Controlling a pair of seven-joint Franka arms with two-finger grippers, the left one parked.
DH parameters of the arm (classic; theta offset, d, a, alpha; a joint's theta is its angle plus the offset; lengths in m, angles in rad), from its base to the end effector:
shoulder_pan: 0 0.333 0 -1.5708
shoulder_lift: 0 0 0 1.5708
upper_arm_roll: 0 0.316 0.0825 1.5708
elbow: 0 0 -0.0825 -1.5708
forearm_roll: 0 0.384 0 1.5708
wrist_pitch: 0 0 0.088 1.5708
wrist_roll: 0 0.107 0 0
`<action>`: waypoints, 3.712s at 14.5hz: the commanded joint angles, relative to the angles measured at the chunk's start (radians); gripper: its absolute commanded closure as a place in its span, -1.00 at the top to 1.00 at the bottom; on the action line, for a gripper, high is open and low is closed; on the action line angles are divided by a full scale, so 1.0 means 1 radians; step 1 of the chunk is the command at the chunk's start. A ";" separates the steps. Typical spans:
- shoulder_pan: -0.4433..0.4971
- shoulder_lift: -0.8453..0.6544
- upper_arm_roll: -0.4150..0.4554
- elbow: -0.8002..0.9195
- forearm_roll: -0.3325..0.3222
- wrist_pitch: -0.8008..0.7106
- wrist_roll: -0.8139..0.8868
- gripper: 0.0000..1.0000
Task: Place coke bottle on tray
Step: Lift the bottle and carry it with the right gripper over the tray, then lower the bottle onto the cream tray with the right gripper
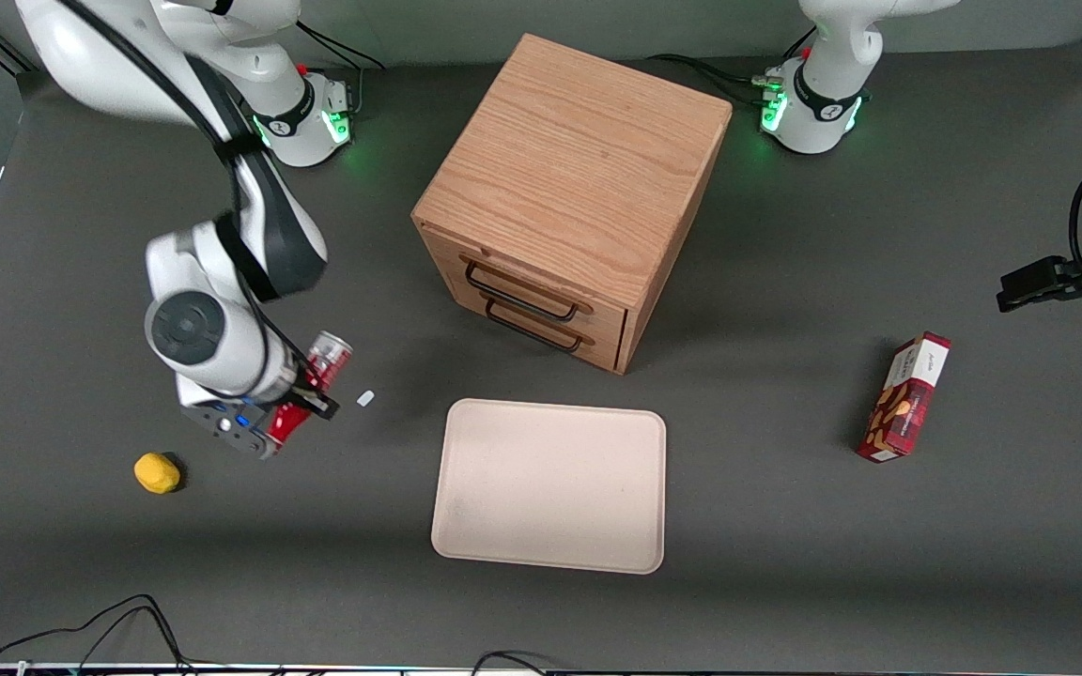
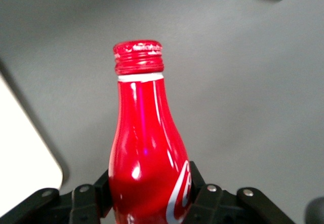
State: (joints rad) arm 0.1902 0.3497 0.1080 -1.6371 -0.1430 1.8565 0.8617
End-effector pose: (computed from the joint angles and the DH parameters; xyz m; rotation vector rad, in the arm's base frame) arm 0.6207 0.1720 0.4058 2.8895 -0.7663 -0.0801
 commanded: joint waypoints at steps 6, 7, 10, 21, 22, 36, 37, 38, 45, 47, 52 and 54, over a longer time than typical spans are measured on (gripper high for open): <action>-0.012 0.066 -0.007 0.515 0.095 -0.485 -0.150 -1.00; -0.002 0.098 -0.005 0.569 0.095 -0.506 -0.150 -1.00; 0.024 0.217 0.006 0.698 0.094 -0.510 -0.150 -1.00; 0.251 0.648 -0.039 0.729 0.089 0.123 -0.150 -1.00; 0.264 0.678 -0.042 0.729 0.089 0.162 -0.150 -1.00; 0.244 0.756 -0.065 0.720 0.088 0.240 -0.243 -0.97; 0.244 0.758 -0.065 0.718 0.088 0.246 -0.242 -0.74; 0.249 0.767 -0.065 0.717 0.088 0.263 -0.231 -0.53; 0.241 0.770 -0.068 0.704 0.086 0.294 -0.231 1.00; 0.241 0.769 -0.067 0.704 0.086 0.296 -0.230 1.00; 0.241 0.762 -0.067 0.704 0.088 0.294 -0.230 1.00; 0.241 0.755 -0.068 0.704 0.088 0.286 -0.230 1.00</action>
State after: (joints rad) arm 0.4281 1.1117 0.0465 -0.9467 -0.0578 2.1516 0.6390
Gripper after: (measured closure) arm 0.000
